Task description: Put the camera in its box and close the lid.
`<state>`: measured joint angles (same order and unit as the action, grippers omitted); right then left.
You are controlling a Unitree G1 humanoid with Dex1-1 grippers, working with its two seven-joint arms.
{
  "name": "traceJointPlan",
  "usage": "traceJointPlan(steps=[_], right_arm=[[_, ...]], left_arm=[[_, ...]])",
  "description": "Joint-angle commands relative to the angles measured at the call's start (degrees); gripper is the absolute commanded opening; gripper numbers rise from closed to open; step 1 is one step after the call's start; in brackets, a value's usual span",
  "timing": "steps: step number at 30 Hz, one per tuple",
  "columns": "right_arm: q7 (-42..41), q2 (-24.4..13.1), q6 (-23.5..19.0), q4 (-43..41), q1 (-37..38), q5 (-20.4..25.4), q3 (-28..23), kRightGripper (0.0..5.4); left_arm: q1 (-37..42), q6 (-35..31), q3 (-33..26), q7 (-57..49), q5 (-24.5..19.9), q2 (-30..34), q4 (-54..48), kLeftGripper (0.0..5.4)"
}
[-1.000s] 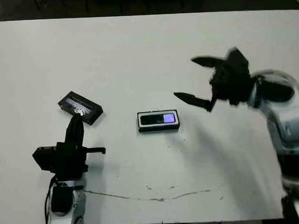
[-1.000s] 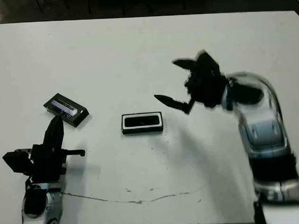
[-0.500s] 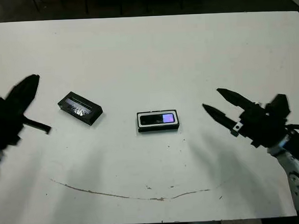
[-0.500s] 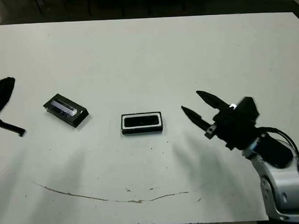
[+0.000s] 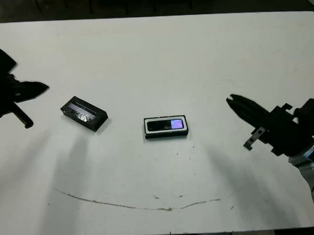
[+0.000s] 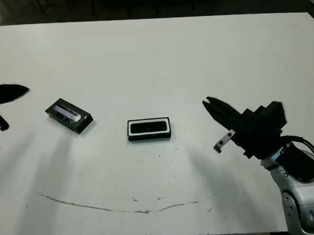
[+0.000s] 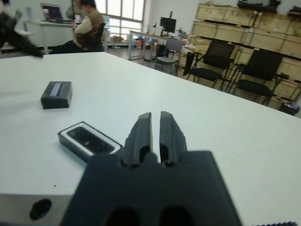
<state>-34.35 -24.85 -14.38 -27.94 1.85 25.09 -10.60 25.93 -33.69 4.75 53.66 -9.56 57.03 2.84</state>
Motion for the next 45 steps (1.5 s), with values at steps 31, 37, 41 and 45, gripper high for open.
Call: traceJointPlan(steps=[31, 37, 41, 45], right_arm=[[2.9, -1.4, -4.3, -0.2, 0.9, 4.3, -1.6, 0.01], [1.6, -1.3, -0.8, 0.8, 1.0, 3.3, -2.0, 0.01], [2.0, -1.5, -1.4, 0.2, 1.4, 3.5, -2.6, 0.01], [2.2, -1.4, -1.7, 0.1, 1.6, 3.5, -2.7, 0.01]], left_arm=[[1.1, -4.6, 6.9, 4.1, 9.8, -7.8, 15.8, 0.00], [-1.1, -8.2, 4.6, -5.2, 10.6, -11.4, 12.6, 0.00], [-1.2, -10.5, 4.5, -7.3, 10.4, -12.0, 11.3, 0.00], [-1.5, -10.9, 4.7, -8.2, 10.4, -12.1, 11.1, 0.00]])
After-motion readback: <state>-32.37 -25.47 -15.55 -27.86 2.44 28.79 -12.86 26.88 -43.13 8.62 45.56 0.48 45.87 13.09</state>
